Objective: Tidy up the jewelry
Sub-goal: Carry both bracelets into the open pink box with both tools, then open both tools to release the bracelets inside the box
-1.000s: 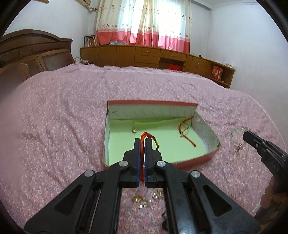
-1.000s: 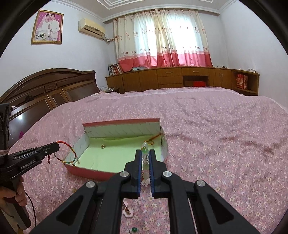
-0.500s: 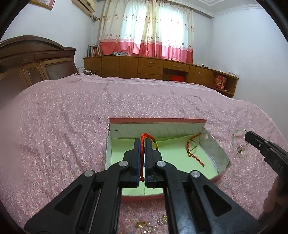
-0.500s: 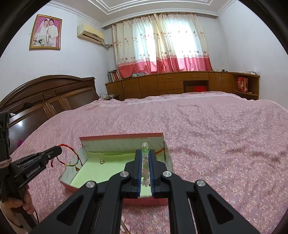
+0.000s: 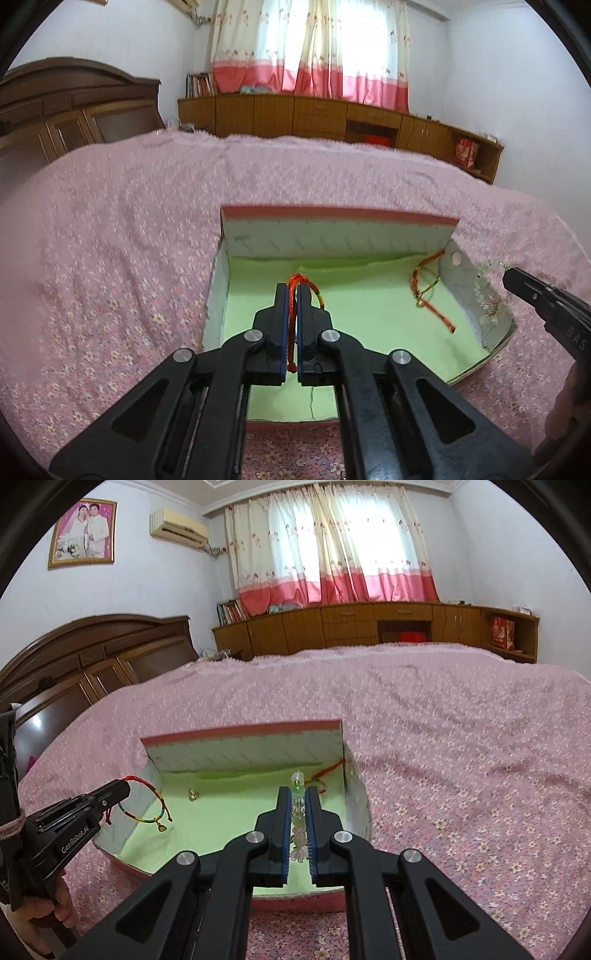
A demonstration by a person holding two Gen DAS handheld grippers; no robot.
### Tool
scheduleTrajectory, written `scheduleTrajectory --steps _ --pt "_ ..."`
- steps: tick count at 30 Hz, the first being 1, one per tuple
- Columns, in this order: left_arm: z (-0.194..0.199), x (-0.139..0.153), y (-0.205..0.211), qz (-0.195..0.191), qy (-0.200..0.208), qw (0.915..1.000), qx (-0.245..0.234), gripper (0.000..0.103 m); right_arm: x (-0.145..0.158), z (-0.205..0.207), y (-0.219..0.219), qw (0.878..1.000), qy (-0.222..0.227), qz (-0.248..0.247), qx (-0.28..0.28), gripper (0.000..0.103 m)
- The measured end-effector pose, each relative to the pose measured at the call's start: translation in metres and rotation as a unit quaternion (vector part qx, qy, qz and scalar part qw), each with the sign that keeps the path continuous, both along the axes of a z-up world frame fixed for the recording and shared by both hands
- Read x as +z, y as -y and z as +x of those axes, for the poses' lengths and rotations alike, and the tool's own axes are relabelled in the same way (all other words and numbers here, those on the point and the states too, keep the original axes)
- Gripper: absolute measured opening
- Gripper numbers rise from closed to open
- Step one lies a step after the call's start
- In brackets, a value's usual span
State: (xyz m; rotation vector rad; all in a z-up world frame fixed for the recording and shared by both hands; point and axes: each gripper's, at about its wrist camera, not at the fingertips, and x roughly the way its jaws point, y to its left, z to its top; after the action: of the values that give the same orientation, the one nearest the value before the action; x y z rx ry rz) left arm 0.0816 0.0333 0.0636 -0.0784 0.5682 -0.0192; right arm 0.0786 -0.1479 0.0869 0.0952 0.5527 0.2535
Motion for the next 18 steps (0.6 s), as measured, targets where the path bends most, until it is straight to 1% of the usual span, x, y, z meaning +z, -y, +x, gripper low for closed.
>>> scheduleTrajectory --steps 5,12,18 --pt "0.011 -0.013 0.001 0.004 -0.033 0.9995 -0.001 0.000 -0.015 0.011 -0.003 1.000 -0.029 -0.005 0.004 0.009" --pt "0.020 -0.025 0.004 0.006 -0.067 0.9977 -0.006 0.000 -0.032 0.021 -0.004 0.998 -0.066 -0.009 0.009 0.009" --pt "0.023 -0.030 0.008 0.009 -0.097 0.9952 -0.010 0.000 -0.034 0.023 -0.003 0.997 -0.077 -0.004 0.011 0.011"
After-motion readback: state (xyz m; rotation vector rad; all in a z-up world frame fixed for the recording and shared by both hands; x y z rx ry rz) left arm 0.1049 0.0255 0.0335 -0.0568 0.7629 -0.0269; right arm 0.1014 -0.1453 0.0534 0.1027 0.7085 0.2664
